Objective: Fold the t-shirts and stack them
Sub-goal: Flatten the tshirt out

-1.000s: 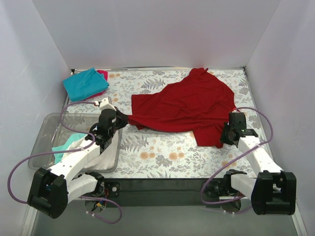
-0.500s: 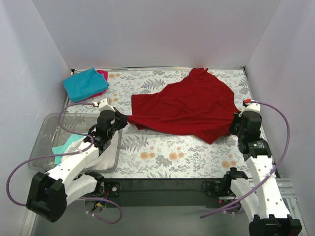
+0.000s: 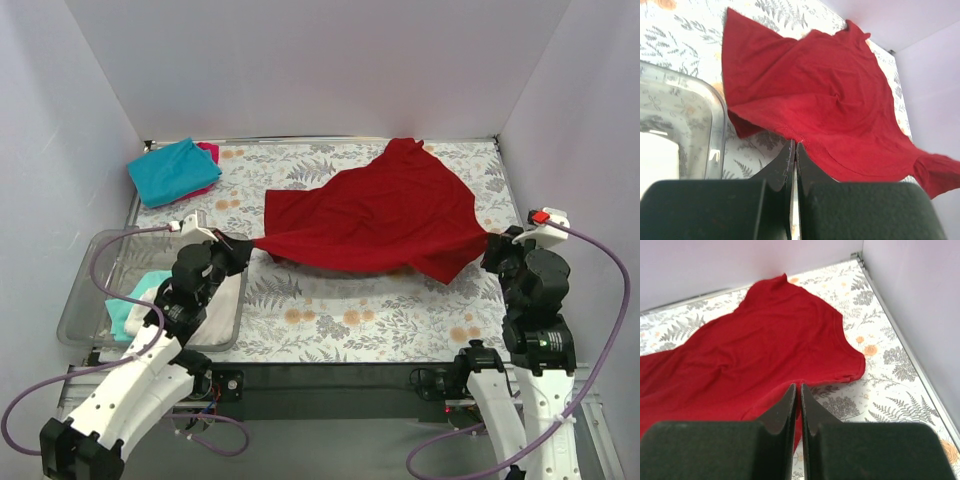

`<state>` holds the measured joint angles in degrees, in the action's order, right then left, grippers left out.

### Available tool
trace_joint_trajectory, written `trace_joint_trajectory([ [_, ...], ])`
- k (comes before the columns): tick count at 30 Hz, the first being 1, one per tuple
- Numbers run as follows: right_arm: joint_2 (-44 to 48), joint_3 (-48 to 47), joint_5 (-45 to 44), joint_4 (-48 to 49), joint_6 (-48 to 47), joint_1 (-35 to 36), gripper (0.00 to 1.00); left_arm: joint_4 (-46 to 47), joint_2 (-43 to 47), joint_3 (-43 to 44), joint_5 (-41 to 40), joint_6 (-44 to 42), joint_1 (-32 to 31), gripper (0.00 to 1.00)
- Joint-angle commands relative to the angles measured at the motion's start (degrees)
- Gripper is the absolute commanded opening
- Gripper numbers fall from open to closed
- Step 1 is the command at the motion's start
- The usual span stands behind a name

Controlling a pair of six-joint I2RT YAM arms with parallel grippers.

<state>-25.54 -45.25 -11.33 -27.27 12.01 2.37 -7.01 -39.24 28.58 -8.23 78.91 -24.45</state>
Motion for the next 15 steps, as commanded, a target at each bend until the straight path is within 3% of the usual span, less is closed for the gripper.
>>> trace_joint_trajectory([
  [1, 2.15, -2.99, 1.22, -1.38, -0.32, 0.09, 0.01, -6.17, 1.27, 0.69, 2.34, 1.06, -0.95, 0.00],
  [15, 9.63, -8.97, -0.79, -7.36, -0.41, 0.09, 0.01, -11.72, 5.76, -0.80, 1.64, 6.34, -10.88, 0.00],
])
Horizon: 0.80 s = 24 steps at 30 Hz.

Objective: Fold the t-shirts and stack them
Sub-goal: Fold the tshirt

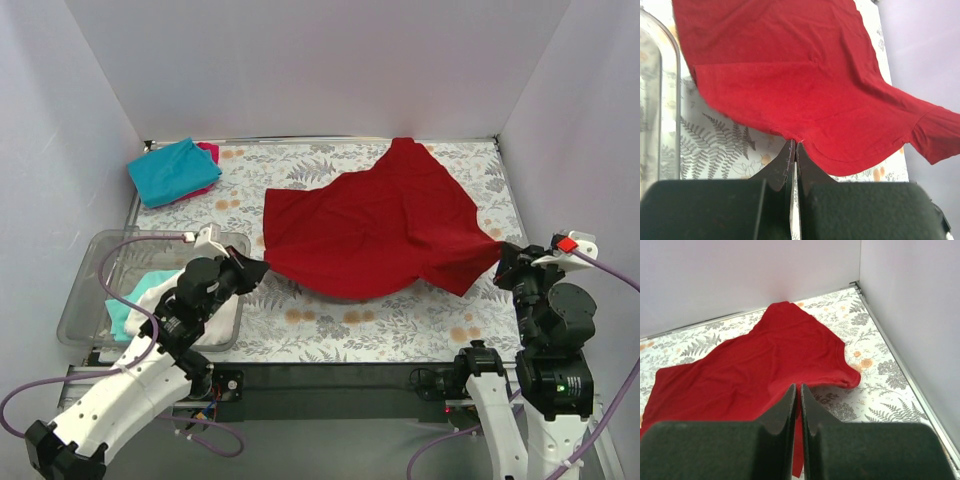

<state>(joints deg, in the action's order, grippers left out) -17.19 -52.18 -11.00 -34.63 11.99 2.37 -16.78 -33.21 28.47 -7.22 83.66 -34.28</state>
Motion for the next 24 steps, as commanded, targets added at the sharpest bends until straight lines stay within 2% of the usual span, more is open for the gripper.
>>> trace_joint_trajectory([
  [1, 1.28, -1.52, -1.30, 0.00, -0.39, 0.09, 0.01, -1.95, -0.45, -1.04, -0.24, 1.77, -2.18, 0.00],
  [7, -0.65, 4.53, 0.02, 2.02, 0.14, 0.18, 0.01, -1.77, -4.84, -2.45, -7.27, 3.27, -4.91, 0.00],
  [13, -6.09, 12.36, -1.12, 8.35, -0.47, 0.18, 0.01, -0.28, -13.45, -2.63, -9.90, 3.44, -5.71, 0.00],
  [18, -13.83, 13.60, 0.20, 13.70, -0.48, 0.09, 0.01, -0.10, -14.25, -0.70, -15.09, 3.00, -5.80, 0.00],
  [24, -24.36, 13.95, -2.08, 21.71, -1.52, 0.09, 0.01, 1.22, -23.20, 3.96, -18.96, 0.98, -5.53, 0.00],
])
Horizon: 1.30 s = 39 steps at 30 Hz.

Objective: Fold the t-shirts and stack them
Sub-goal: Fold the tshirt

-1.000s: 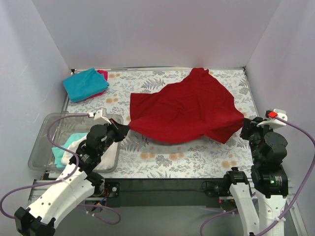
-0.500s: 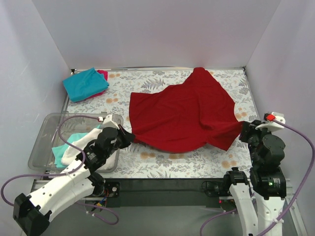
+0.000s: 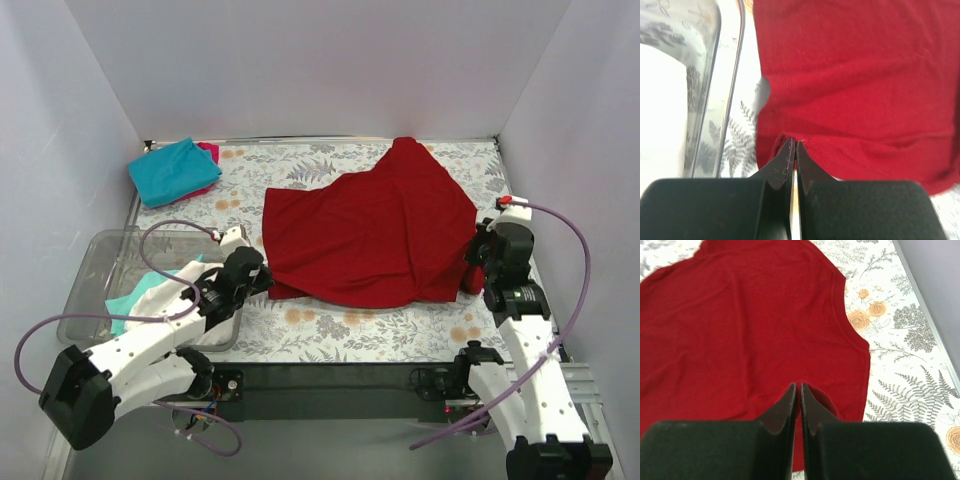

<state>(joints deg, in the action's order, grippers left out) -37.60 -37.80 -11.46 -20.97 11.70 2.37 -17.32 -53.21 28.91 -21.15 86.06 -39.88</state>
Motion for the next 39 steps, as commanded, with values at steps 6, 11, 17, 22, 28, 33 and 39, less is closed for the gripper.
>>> trace_joint_trajectory([
  [6, -18.63, -4.29, -6.11, 12.62, -3.26, 0.09, 0.01, 6.05, -9.54, 6.95, -2.96, -3.62, 5.24, 0.00],
  [11, -27.15, -7.98, -7.69, 15.26, -3.53, 0.09, 0.01, 8.88, -13.40, 10.11, 1.36, -7.04, 10.17, 0.00],
  [17, -35.06, -12.55, -11.47, 15.96, -4.41, 0.09, 0.01, 9.85, -21.14, 14.77, 5.93, -9.86, 14.82, 0.00],
  [22, -40.78, -14.58, -13.94, 17.45, -4.41, 0.09, 0.01, 11.52, -26.75, 17.58, 7.87, -11.09, 17.02, 0.00],
  [28, -44.22, -15.37, -10.95, 19.91, -3.53, 0.18, 0.01, 11.78, -31.51, 19.61, 8.93, -11.88, 18.17, 0.00],
  [33, -46.59, -17.22, -11.03, 19.92, -2.74, 0.18, 0.01, 11.96, -33.71, 21.80, 7.18, -12.06, 18.26, 0.28],
  [39, -43.09, -16.17, -10.42, 19.48, -1.51, 0.44, 0.53, 10.29, -34.51, 26.72, 3.04, -13.02, 18.26, 0.88],
])
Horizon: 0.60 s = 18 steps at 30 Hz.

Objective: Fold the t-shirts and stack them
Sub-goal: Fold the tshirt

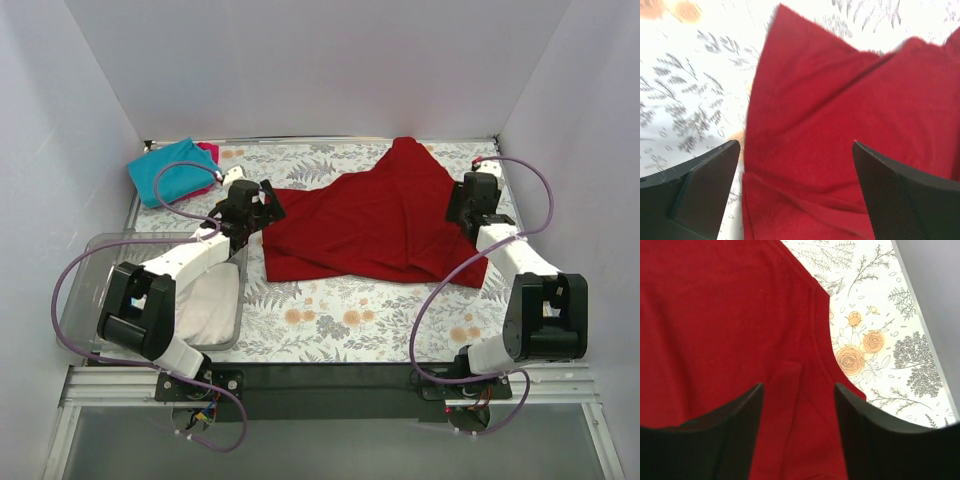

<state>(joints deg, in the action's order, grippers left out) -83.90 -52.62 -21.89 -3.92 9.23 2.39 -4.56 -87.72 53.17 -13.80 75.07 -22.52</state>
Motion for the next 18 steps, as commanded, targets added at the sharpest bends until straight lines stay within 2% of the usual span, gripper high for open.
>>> trace_joint_trajectory([
  [1, 5.22, -0.82, 0.18, 2.34, 0.96, 0.51, 0.56, -2.47, 0.36, 2.82, -4.39, -2.12, 0.90, 0.88],
  [2, 6.19, -0.47, 0.44, 2.43, 1.13, 0.59, 0.60, -2.39, 0.71, 3.08, -4.22, -2.21, 0.82, 0.88],
  [4, 9.26, 0.93, 2.28, 2.08, 1.40, 0.95, 0.61, -1.60, 1.24, 3.52, -3.52, -3.08, 0.64, 0.88],
  [11, 17.71, 9.28, 11.76, 1.46, 2.28, 6.04, 0.61, 4.19, -0.08, 0.46, -0.18, -6.33, -4.36, 0.88],
  [14, 20.26, 13.76, 14.59, 1.02, 2.63, 9.46, 0.60, 8.41, 0.45, -2.18, -0.78, -7.13, -9.81, 0.88],
  [18, 23.07, 18.69, 17.66, -0.02, 2.81, 11.93, 0.59, 8.51, 0.53, -3.86, -2.02, -5.81, -17.09, 0.88],
])
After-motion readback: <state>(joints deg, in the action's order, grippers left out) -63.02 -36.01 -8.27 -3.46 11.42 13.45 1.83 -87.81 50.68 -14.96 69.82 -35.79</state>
